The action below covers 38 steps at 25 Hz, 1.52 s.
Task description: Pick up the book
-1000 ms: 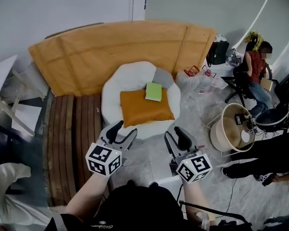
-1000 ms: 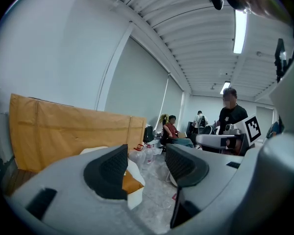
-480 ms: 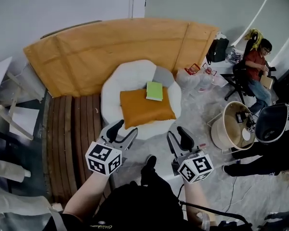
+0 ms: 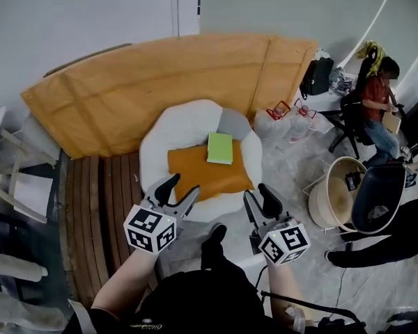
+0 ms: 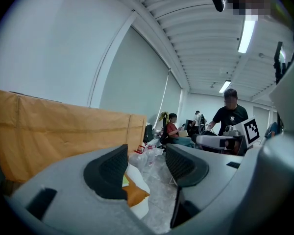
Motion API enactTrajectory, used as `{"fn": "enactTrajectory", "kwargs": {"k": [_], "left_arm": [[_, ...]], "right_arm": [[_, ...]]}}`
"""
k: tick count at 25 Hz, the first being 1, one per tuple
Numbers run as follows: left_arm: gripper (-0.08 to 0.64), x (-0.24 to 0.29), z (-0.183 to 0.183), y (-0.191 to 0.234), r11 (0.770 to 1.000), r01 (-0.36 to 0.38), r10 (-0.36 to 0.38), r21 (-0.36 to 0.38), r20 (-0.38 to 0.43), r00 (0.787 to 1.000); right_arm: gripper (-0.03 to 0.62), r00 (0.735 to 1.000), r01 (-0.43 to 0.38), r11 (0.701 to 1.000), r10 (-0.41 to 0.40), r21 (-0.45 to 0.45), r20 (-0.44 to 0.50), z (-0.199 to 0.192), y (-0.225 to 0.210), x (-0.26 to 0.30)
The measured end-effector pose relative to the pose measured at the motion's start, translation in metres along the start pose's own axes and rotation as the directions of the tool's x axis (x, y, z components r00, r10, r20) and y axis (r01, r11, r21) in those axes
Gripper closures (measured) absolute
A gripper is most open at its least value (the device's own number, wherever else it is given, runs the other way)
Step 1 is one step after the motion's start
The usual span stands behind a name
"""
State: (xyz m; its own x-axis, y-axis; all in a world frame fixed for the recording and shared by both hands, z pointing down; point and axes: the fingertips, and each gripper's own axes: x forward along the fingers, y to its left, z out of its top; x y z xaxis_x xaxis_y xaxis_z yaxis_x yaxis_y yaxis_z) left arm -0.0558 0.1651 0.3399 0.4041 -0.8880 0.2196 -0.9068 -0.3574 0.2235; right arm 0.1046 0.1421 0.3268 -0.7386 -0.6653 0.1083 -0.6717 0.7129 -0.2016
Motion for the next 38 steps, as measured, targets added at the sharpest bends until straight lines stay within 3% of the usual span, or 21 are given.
{"fn": "enactTrajectory", "kwargs": {"k": [6,11,17,29,38], "left_arm": [[0.316,0.110,0.044,0.029,1.000,0.025,-0.025,-0.002,-0.006,1.000],[0.316,0.163,0.066,0.046,1.000,0.021,-0.021,-0.003,-0.015,1.000],[0.316,0.190,0.079,0.074,1.000,-0.003,0.003,-0.007,-0.021,1.000],[0.316,0.236,0.085,0.113,0.998,0.060,-0.060,-0.017,-0.050,0.997],[0.316,0.263,0.067,0.153,0.997,0.059,-0.065,-0.056,-0.114,0.991]], "right_arm": [[0.433,1.000,0.005,1.000,-0.005,-0.007,-0.014,0.033,-0.083,0.073],[0.433,1.000,-0.002,1.000,0.002,-0.002,-0.017,0.052,-0.127,0.117],[0.432,1.000,-0.003,1.000,0.003,0.005,-0.012,0.060,-0.149,0.148],[0.432,0.997,0.071,0.998,-0.070,0.002,-0.019,0.065,-0.170,0.200],[0.433,0.991,0.088,0.996,-0.086,0.019,-0.100,0.036,-0.184,0.245]]}}
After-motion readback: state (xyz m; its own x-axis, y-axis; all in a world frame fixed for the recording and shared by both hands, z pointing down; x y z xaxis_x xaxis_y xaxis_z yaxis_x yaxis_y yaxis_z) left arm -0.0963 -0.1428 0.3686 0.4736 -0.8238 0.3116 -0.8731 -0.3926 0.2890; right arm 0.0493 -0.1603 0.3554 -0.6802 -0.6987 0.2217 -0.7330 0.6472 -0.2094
